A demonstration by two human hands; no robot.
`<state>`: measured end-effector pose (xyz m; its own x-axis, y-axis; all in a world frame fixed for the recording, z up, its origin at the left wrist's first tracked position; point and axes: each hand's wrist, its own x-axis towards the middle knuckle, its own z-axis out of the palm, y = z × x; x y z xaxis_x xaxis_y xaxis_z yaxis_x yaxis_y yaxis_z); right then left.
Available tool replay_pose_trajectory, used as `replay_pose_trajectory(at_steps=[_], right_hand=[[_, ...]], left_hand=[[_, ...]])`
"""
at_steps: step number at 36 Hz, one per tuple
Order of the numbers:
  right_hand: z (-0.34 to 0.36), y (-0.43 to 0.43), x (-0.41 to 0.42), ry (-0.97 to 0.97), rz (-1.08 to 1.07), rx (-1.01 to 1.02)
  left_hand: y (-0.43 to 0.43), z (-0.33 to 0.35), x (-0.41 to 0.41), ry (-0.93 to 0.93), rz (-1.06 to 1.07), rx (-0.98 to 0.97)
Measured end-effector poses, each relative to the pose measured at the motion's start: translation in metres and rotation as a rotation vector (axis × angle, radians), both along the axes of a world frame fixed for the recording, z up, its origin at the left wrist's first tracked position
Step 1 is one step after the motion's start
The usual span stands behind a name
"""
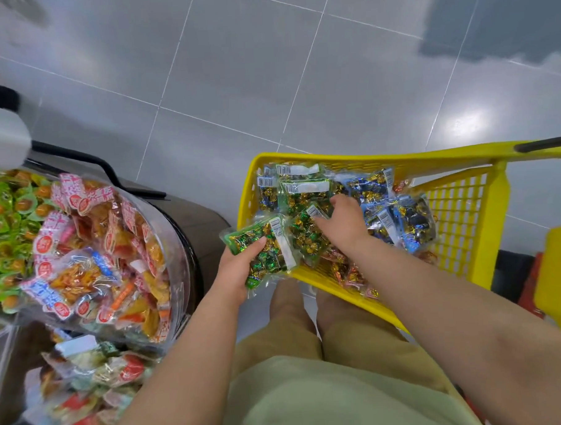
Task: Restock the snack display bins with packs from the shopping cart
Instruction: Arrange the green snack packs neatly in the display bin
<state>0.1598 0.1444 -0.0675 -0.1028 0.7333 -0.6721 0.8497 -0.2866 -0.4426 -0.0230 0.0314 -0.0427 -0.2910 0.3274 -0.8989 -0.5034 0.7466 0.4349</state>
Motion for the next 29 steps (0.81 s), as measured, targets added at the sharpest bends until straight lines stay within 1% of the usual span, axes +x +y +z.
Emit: replay_pose_trajectory(at_steps=[4, 6, 8, 14, 18, 21, 23, 25, 29], right_hand=[[-0.006, 0.002, -0.004, -0.087, 0.247, -0.131], [-0.006, -0.001, -0.007, -0.104, 0.269, -0.164], [-0.008, -0.002, -0.006, -0.083, 0.237, -0.16], [0.0, -0.003, 0.0, 0.158, 0.195, -0.119], [0.029, -0.005, -0.005, 0.312, 0.116, -0.002], [0.061, -0.013, -0.019, 0.446, 0.118, 0.133], [0.084, -0.022, -0.032, 0.567, 0.183, 0.232], [0.104, -0.036, -0.046, 0.642, 0.295, 0.268], [0.128, -0.074, -0.076, 0.692, 0.576, 0.275]], left_hand=[[-0.01, -0.002, -0.002, -0.006, 0.068, -0.029], [-0.015, 0.0, -0.003, 0.002, 0.094, -0.035], [-0.022, 0.002, -0.003, 0.021, 0.11, -0.04], [-0.045, 0.016, -0.006, 0.072, 0.239, -0.024], [-0.059, 0.031, -0.008, 0.08, 0.299, -0.024], [-0.064, 0.048, -0.012, 0.015, 0.343, -0.06], [-0.067, 0.062, -0.017, -0.073, 0.38, -0.062], [-0.071, 0.074, -0.024, -0.105, 0.417, -0.023], [-0.088, 0.1, -0.042, -0.126, 0.541, 0.114]])
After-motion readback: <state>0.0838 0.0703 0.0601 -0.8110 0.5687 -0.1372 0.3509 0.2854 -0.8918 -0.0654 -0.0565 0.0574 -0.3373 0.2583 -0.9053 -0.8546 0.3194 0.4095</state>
